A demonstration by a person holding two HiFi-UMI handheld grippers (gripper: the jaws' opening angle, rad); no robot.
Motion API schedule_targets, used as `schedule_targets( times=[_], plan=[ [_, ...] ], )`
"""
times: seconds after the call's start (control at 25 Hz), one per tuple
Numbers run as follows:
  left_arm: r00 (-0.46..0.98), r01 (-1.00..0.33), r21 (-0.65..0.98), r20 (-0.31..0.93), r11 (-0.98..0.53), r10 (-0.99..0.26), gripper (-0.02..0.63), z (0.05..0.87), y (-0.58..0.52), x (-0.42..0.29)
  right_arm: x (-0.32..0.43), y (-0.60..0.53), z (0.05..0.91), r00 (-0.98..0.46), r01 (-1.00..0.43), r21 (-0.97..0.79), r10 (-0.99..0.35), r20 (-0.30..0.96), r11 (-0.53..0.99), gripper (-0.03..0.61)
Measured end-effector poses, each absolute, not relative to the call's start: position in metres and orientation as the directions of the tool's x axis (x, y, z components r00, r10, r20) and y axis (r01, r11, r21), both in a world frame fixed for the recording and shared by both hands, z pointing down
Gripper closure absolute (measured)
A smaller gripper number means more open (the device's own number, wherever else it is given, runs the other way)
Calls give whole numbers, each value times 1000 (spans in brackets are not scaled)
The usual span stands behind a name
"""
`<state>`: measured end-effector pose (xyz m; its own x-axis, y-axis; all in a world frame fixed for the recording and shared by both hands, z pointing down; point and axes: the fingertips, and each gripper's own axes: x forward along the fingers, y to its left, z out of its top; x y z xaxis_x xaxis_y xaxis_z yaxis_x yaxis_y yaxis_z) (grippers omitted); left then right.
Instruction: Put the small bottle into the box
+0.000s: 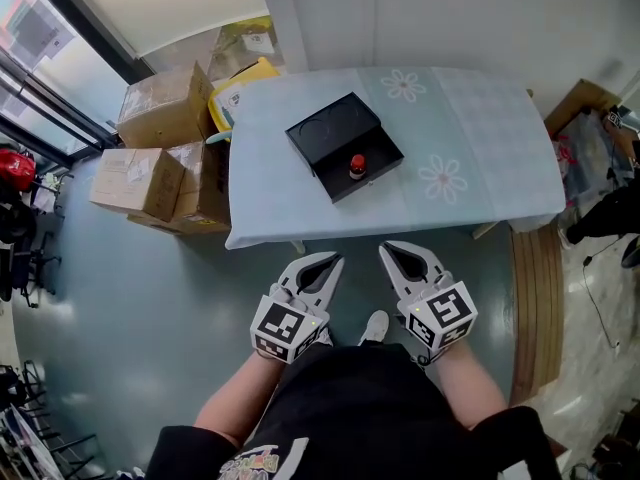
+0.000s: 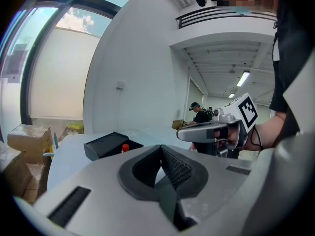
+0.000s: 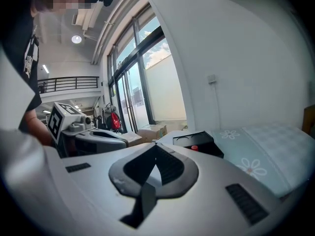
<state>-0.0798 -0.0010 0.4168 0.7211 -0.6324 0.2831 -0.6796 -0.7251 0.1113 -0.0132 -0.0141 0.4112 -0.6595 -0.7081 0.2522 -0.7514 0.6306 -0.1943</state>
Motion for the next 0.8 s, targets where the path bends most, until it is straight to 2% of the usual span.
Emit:
schedule_targets(
  times=[0.48, 0.8],
  plan=[
    [781, -614, 159, 265, -774, -565, 606, 429, 7, -107, -36, 3, 424, -579, -815, -189, -760, 293, 548, 569],
    [790, -606, 173, 249, -776, -561, 606, 428, 20, -116, -46, 20, 423, -571, -821, -175, -765, 298, 544, 569]
  ],
)
